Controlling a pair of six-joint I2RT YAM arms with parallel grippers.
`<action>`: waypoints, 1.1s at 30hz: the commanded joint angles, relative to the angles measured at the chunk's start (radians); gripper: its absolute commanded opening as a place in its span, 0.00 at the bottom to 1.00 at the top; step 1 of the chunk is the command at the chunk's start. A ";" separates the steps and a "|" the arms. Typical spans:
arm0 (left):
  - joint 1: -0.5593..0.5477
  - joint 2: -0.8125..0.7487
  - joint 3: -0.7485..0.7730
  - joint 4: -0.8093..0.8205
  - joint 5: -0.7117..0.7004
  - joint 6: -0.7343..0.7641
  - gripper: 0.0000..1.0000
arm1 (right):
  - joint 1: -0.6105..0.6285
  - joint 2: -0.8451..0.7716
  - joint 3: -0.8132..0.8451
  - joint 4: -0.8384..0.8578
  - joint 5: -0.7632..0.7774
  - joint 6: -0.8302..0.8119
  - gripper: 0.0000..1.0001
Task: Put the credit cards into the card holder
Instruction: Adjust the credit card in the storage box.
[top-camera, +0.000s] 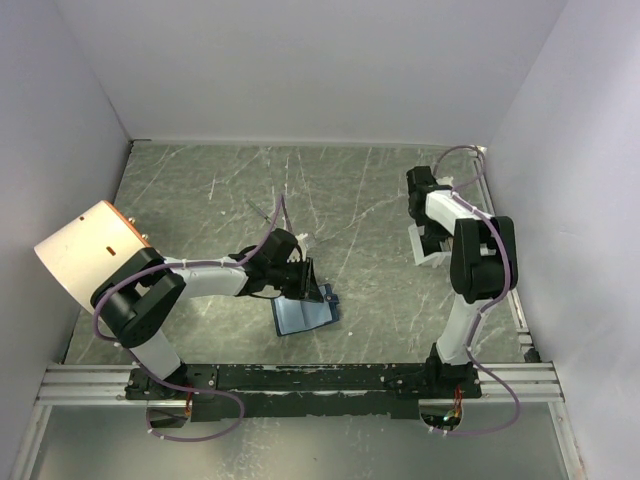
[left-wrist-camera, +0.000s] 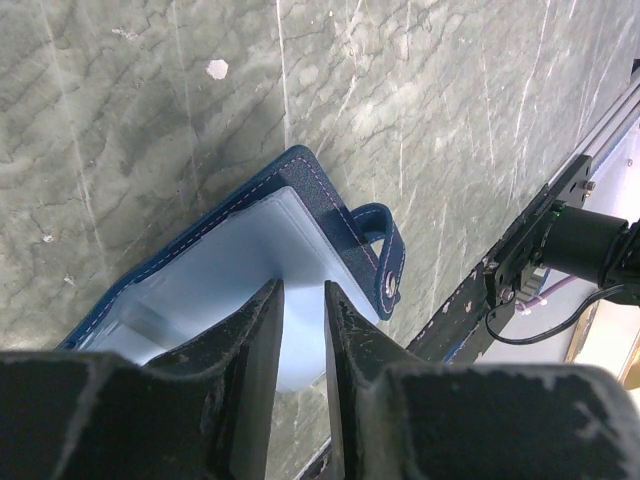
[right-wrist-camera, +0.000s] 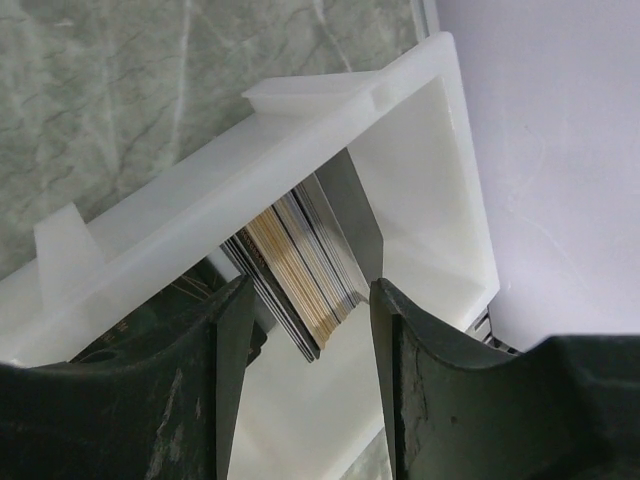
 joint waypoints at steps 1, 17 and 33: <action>-0.001 -0.004 0.014 0.036 0.026 0.011 0.34 | -0.037 -0.053 0.011 0.014 0.019 -0.028 0.50; -0.002 -0.009 0.010 0.029 0.027 0.019 0.33 | -0.076 -0.047 0.039 0.024 0.026 -0.049 0.65; -0.001 0.041 0.018 0.030 0.013 0.018 0.32 | -0.194 -0.050 0.089 0.016 -0.227 -0.075 0.71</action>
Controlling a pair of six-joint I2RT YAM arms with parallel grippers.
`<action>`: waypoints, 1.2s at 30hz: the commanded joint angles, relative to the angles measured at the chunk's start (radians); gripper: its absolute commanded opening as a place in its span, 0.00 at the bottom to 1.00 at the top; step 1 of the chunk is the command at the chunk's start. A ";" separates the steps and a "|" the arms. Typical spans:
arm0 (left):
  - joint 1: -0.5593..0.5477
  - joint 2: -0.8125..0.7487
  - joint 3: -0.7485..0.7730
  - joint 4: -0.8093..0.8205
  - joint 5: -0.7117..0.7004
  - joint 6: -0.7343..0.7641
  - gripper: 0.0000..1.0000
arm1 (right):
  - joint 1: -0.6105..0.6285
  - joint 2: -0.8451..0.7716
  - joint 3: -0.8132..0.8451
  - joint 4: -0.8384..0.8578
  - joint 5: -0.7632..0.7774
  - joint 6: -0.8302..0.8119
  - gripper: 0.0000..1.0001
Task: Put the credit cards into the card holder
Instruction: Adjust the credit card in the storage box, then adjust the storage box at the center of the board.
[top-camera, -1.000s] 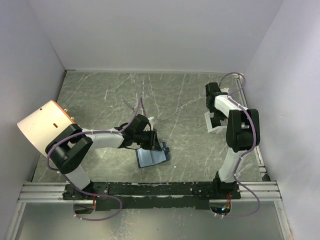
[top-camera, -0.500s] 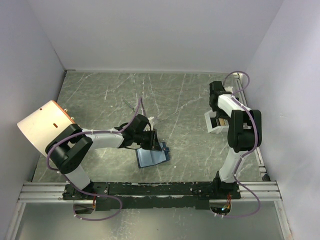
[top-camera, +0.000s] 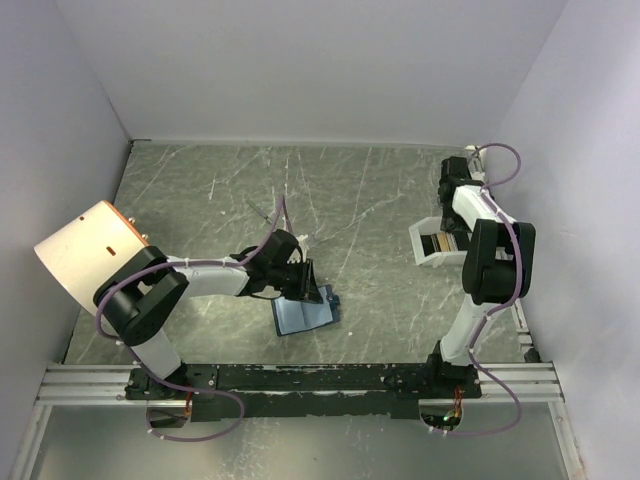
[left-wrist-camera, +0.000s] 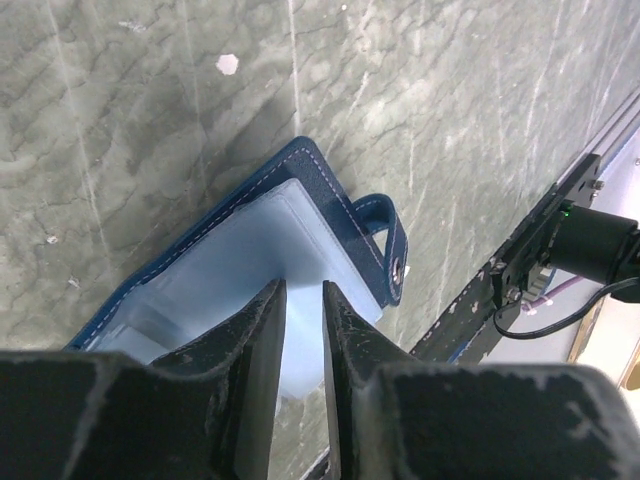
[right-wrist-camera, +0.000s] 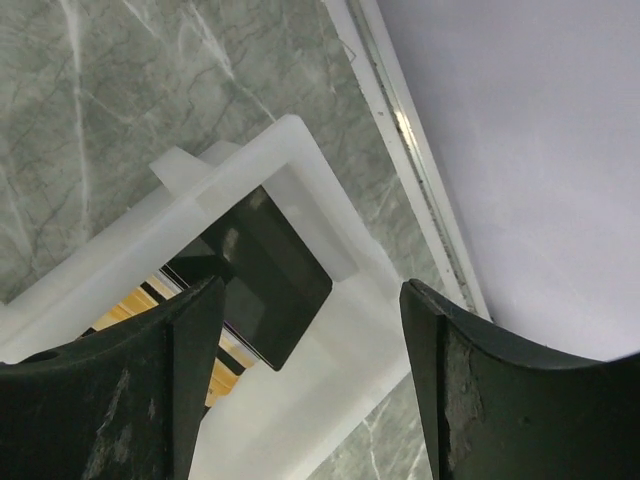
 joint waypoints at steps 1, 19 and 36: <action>-0.002 0.036 0.018 0.032 0.014 0.014 0.32 | -0.029 -0.010 0.038 0.014 -0.138 -0.031 0.70; -0.002 0.010 0.004 -0.023 -0.041 0.034 0.32 | -0.009 -0.014 0.010 0.061 -0.462 -0.118 0.47; -0.002 -0.029 -0.056 -0.019 -0.085 0.005 0.32 | 0.099 -0.103 -0.107 -0.001 -0.433 0.078 0.45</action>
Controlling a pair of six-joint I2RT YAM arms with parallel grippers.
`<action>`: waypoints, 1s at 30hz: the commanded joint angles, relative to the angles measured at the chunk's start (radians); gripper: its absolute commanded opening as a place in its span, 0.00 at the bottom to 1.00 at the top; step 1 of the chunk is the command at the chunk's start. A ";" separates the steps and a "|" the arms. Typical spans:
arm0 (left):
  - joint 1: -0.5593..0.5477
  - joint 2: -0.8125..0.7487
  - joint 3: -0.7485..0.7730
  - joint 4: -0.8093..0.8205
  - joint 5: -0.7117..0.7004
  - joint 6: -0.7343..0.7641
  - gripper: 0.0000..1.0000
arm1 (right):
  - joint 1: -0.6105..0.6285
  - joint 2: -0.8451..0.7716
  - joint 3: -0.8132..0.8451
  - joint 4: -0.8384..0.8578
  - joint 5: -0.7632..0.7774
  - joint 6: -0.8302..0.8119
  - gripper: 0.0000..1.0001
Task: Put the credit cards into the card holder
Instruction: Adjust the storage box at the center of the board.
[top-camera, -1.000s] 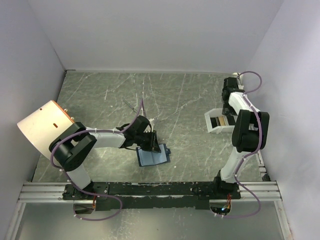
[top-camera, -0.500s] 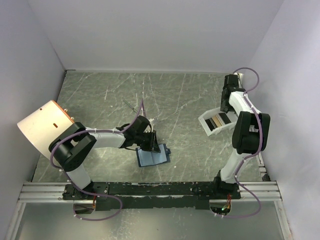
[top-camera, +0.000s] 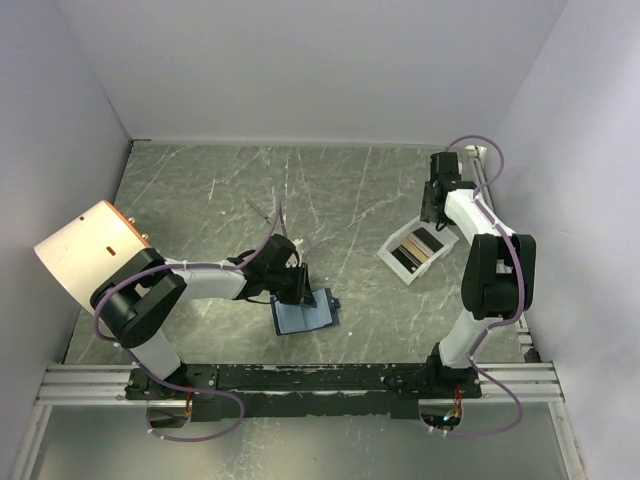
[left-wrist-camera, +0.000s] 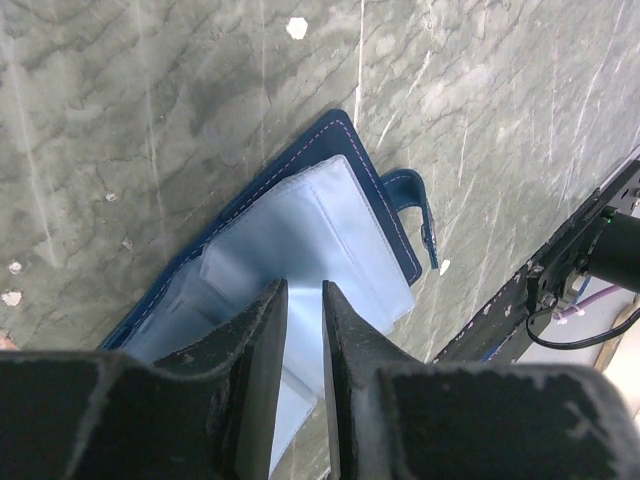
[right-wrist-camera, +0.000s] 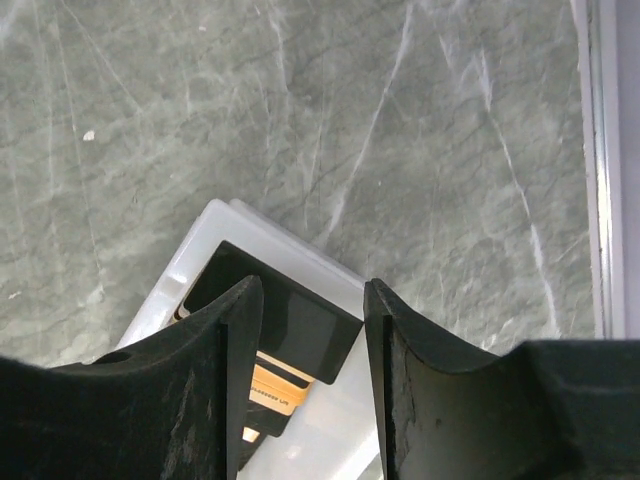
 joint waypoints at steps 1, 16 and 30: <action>-0.002 -0.020 -0.017 0.007 -0.029 -0.005 0.32 | 0.018 -0.002 -0.066 -0.123 -0.014 0.123 0.45; -0.001 -0.037 -0.018 -0.006 -0.051 -0.006 0.33 | 0.008 -0.102 -0.180 -0.122 -0.066 0.282 0.39; -0.002 -0.061 -0.017 0.000 -0.044 -0.017 0.33 | 0.129 -0.244 -0.096 -0.167 0.029 0.219 0.61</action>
